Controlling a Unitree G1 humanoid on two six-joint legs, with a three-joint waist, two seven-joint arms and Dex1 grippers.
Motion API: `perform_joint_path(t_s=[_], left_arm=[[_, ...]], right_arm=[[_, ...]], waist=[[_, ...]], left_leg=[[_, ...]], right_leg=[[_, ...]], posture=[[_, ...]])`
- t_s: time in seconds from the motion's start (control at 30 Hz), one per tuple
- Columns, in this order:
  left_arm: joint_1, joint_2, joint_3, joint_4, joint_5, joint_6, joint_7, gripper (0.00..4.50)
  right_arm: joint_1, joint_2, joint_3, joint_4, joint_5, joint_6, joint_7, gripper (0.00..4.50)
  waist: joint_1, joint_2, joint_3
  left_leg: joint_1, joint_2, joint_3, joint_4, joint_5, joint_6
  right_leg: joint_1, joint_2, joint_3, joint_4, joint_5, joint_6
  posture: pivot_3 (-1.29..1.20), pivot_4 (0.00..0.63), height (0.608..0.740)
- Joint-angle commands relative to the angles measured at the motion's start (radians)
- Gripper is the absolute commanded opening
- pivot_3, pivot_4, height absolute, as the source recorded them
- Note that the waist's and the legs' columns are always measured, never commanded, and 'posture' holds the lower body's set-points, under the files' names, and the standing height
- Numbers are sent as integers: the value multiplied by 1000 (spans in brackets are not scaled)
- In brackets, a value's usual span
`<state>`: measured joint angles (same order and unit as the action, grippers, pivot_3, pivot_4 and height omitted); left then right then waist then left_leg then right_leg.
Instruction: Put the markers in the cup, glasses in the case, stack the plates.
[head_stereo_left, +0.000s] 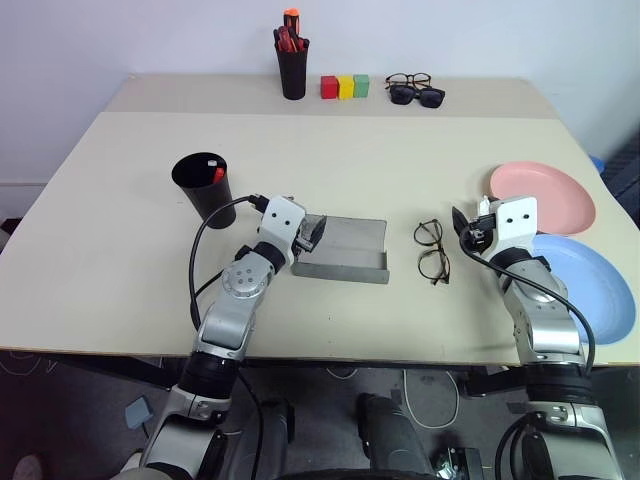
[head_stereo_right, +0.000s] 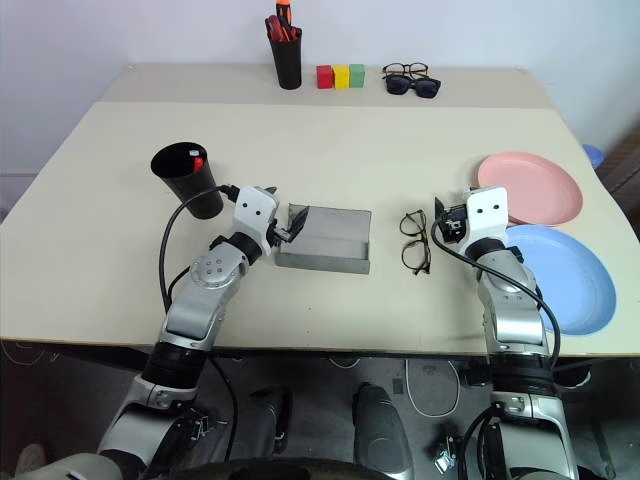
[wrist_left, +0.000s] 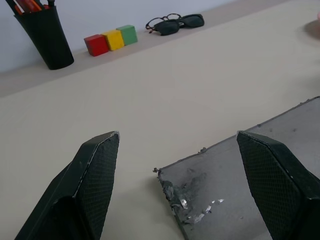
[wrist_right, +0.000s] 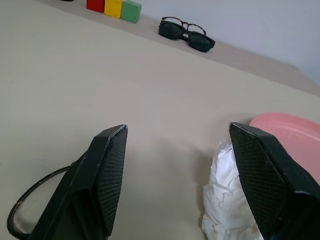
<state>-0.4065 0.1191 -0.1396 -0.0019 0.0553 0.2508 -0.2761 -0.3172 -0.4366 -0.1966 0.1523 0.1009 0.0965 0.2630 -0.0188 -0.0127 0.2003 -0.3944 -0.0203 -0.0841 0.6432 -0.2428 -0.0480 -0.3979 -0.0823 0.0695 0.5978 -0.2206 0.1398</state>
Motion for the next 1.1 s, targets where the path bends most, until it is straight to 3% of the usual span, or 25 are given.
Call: perform_joint_path(t_s=[0.03,0.3,0.83,1.0,1.1], left_arm=[[-3,4,5,-43,-6,-14,0,3820],[5,20,9,-64,-34,-12,-37,3820],[49,116,27,-145,-147,6,-195,3820],[53,241,31,-257,-306,241,-386,3820],[71,372,25,-326,-389,265,-557,3820]], right_arm=[[-23,-9,-8,-16,-2,-26,2,3296],[-18,-16,-15,-33,30,-23,49,3296],[139,-87,-61,-211,232,3,323,3296],[277,-217,-105,-298,327,65,502,3296],[349,-302,-167,-312,364,112,571,3296]], waist=[[0,0,0],[0,0,0],[0,0,0],[1,0,0],[0,0,1]], left_leg=[[0,0,0,0,0,0],[0,0,0,0,0,0],[0,0,0,-1,0,0],[0,0,0,-1,0,0],[-1,1,0,-1,0,0]], right_leg=[[0,0,0,0,0,0],[0,0,0,0,0,0],[0,0,0,-1,0,0],[0,0,0,-1,-1,0],[-1,0,0,-1,-1,-1]], posture=[[0,150,740],[0,150,740],[0,150,740],[0,150,740],[0,150,740]])
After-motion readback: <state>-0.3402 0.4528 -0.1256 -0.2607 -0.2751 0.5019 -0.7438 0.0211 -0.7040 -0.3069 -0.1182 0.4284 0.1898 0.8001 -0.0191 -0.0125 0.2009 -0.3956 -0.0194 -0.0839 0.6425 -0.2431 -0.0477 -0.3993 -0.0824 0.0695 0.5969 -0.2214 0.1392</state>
